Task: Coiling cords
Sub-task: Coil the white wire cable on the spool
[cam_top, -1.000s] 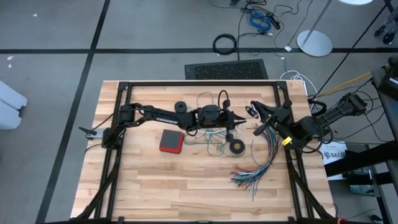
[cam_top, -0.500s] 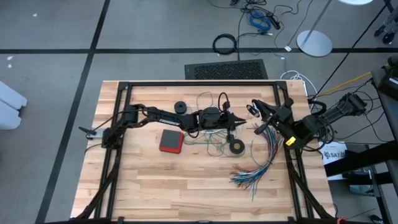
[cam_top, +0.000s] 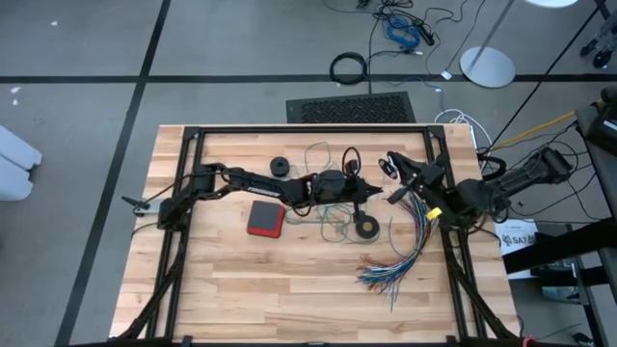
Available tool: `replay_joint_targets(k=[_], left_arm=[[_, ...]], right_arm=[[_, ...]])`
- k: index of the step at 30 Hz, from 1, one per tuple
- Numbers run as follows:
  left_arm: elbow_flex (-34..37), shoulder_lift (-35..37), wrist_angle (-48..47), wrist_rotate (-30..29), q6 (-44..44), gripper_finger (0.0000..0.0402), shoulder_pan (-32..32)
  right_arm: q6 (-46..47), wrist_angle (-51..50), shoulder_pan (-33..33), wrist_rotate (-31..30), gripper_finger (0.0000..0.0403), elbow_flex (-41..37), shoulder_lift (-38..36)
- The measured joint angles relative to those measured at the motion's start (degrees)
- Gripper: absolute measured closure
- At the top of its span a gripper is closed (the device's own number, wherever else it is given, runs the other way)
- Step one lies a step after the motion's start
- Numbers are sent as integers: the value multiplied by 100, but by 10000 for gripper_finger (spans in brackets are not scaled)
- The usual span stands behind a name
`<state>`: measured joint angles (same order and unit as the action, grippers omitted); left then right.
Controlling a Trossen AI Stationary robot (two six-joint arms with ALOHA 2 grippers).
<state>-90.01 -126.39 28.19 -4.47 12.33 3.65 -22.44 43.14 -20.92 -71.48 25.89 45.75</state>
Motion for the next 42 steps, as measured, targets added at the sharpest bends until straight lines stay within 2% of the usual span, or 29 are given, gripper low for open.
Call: replay_joint_targets(k=[10, 16, 20, 27, 42], left_arm=[[-416, 0, -685, -216, 50, 401, -58], [-407, 4, -802, -314, 46, 401, -51], [-422, 4, -865, -360, 46, 401, -67], [-425, 65, -978, -370, 166, 401, -73], [-427, 188, -1453, -324, 193, 401, -77]], right_arm=[[821, -177, 739, -15, 403, 0, 859], [1281, -230, 865, -144, 403, 0, 1297], [1396, -939, 851, 43, 403, -11, 1345], [2306, -2041, 857, -43, 403, -9, 1276], [2959, -3416, 827, -205, 403, -4, 798]])
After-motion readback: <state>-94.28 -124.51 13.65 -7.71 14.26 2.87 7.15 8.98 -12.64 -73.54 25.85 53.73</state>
